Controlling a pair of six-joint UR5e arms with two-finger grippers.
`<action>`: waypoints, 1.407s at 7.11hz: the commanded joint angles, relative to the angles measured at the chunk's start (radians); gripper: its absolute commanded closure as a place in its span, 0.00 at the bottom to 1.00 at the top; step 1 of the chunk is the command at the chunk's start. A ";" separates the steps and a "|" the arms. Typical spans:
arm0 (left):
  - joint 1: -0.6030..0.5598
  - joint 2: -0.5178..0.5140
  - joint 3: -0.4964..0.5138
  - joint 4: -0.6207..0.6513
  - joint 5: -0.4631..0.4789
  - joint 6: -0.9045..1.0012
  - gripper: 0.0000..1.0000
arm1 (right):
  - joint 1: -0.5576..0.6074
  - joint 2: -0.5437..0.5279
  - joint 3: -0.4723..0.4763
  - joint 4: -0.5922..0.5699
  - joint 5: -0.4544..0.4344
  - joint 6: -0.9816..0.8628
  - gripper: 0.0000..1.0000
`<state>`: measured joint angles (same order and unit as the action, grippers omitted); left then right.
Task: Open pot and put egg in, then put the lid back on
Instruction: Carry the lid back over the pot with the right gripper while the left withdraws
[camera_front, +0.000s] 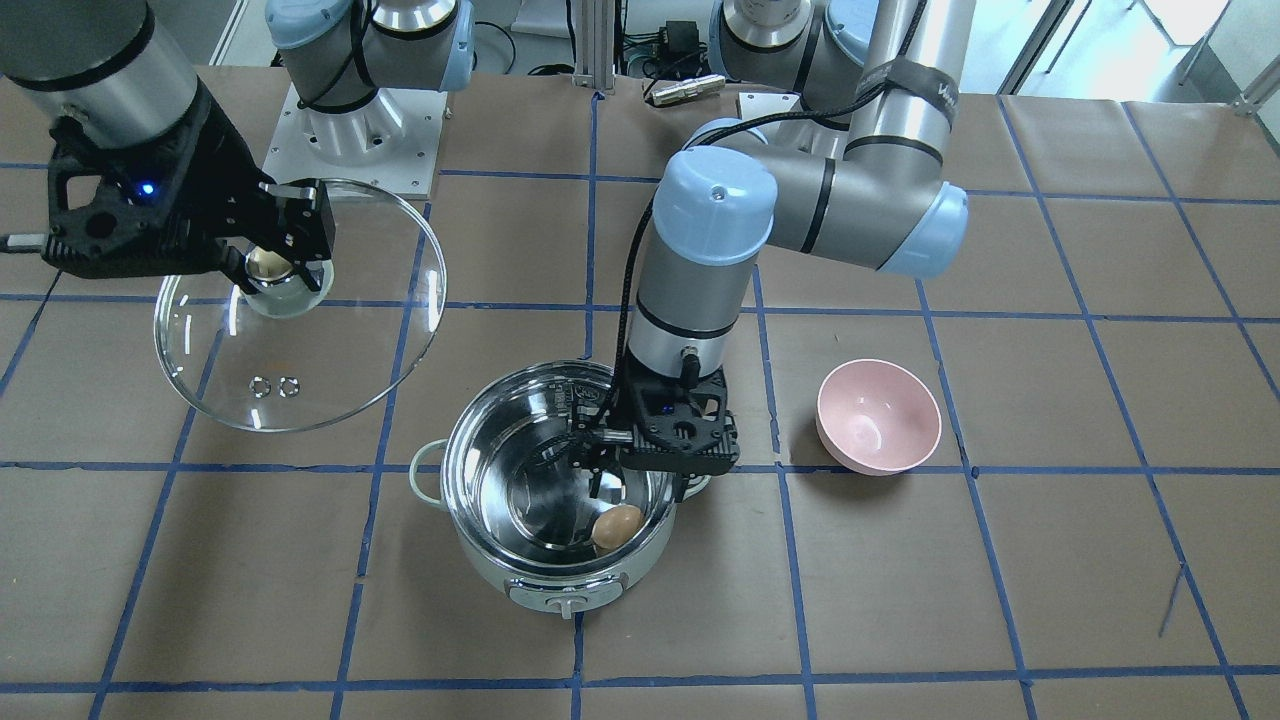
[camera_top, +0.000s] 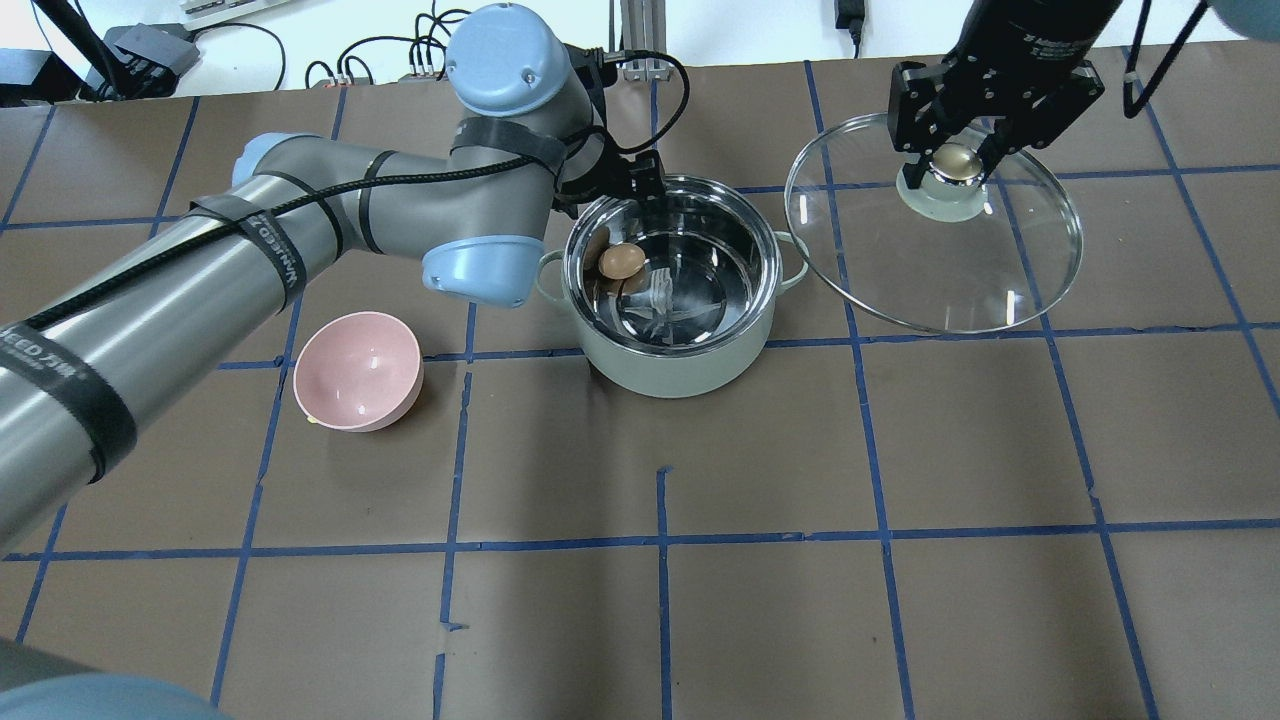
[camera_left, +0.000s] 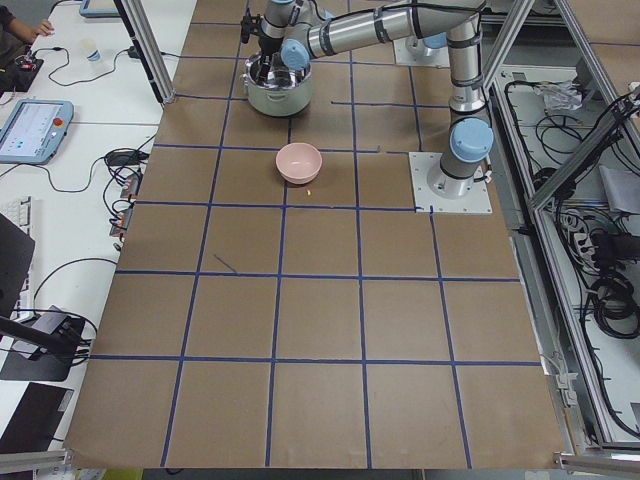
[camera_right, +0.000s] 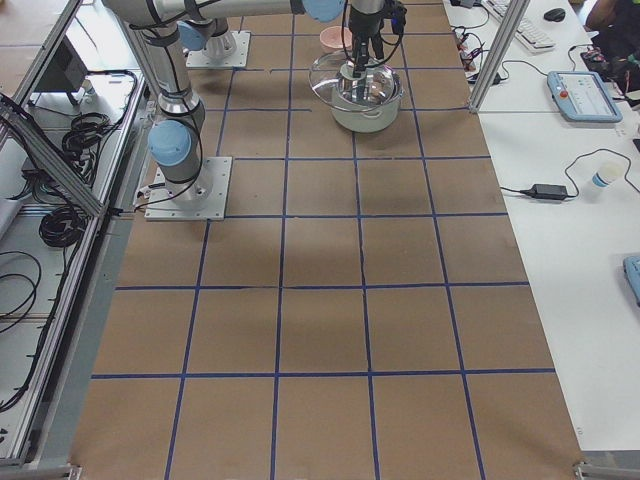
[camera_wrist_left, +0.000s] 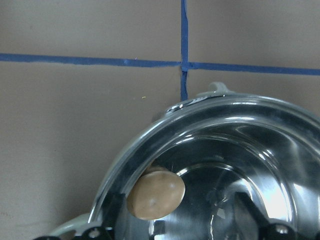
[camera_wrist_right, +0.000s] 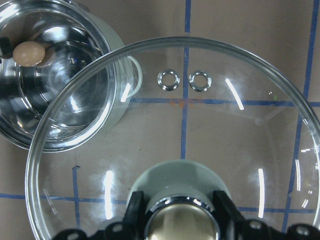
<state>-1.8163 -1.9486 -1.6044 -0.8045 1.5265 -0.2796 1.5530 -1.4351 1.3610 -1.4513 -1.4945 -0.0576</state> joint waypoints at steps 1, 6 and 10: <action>0.159 0.156 0.004 -0.289 -0.003 0.101 0.13 | 0.080 0.086 -0.014 -0.104 -0.015 0.077 0.96; 0.338 0.480 0.011 -0.861 0.041 0.221 0.11 | 0.334 0.275 -0.019 -0.401 -0.059 0.338 0.97; 0.341 0.459 0.035 -0.838 0.032 0.290 0.11 | 0.344 0.326 -0.016 -0.440 -0.072 0.341 0.97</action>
<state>-1.4760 -1.4896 -1.5722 -1.6453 1.5670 -0.0066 1.8966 -1.1162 1.3429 -1.8871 -1.5669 0.2808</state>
